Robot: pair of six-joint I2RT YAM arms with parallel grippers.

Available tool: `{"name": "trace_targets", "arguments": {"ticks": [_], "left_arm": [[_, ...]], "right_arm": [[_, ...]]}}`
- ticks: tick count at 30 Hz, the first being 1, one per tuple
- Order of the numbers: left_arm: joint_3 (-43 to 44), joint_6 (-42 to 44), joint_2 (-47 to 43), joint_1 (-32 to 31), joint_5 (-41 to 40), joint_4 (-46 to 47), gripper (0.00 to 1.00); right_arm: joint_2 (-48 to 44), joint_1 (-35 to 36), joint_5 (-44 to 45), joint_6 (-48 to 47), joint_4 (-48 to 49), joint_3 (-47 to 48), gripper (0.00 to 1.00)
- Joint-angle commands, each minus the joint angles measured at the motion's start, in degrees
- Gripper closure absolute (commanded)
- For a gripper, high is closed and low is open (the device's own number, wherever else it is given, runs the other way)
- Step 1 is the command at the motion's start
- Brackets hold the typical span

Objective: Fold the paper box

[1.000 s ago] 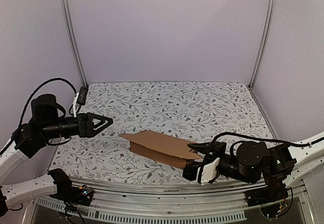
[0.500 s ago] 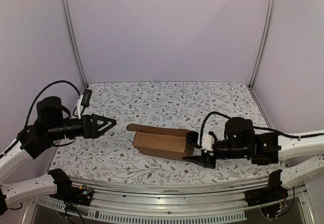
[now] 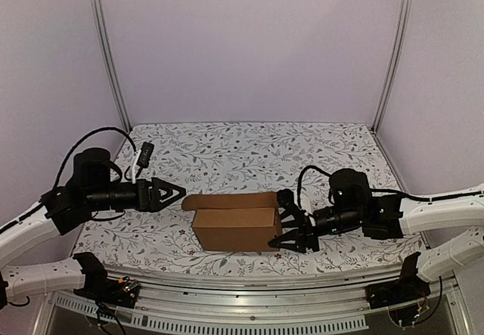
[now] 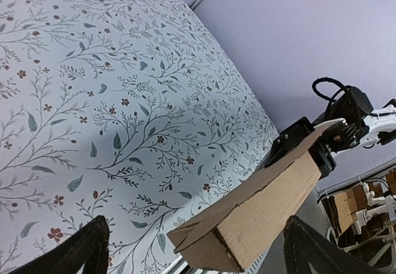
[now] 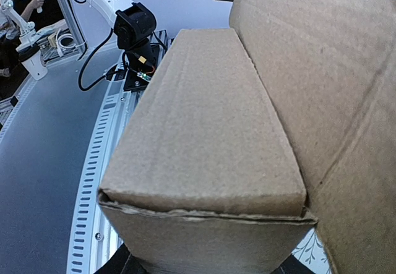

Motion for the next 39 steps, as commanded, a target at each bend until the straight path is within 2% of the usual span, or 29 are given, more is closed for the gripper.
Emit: {"name": "trace_targets", "arguments": {"ticks": [1,19,25,30,34,39], "left_arm": [[-1.5,-1.1,1.1,-2.2,0.4,3.8,0.07],[-0.2,0.9,5.3,-6.2,-1.1,1.2,0.63],[0.6,1.7,5.6,-6.9,-1.1,-0.1,0.76],[0.8,1.8,6.6,-7.6,-0.5,0.4,1.0],[1.5,1.8,7.5,-8.5,-0.6,0.9,1.0],[1.7,2.0,8.7,-9.4,-2.3,1.7,1.0]], "right_arm": [[1.7,-0.7,-3.7,2.9,3.1,-0.2,0.63],[1.7,-0.9,-2.4,3.7,3.7,-0.7,0.63],[2.0,-0.9,-1.9,3.7,4.0,-0.9,0.64],[2.6,-0.9,-0.3,3.4,5.1,-0.9,0.66],[4.0,-0.9,2.5,2.6,8.3,-1.8,0.68],[6.7,-0.9,6.0,0.9,17.1,-4.6,0.69]]}}
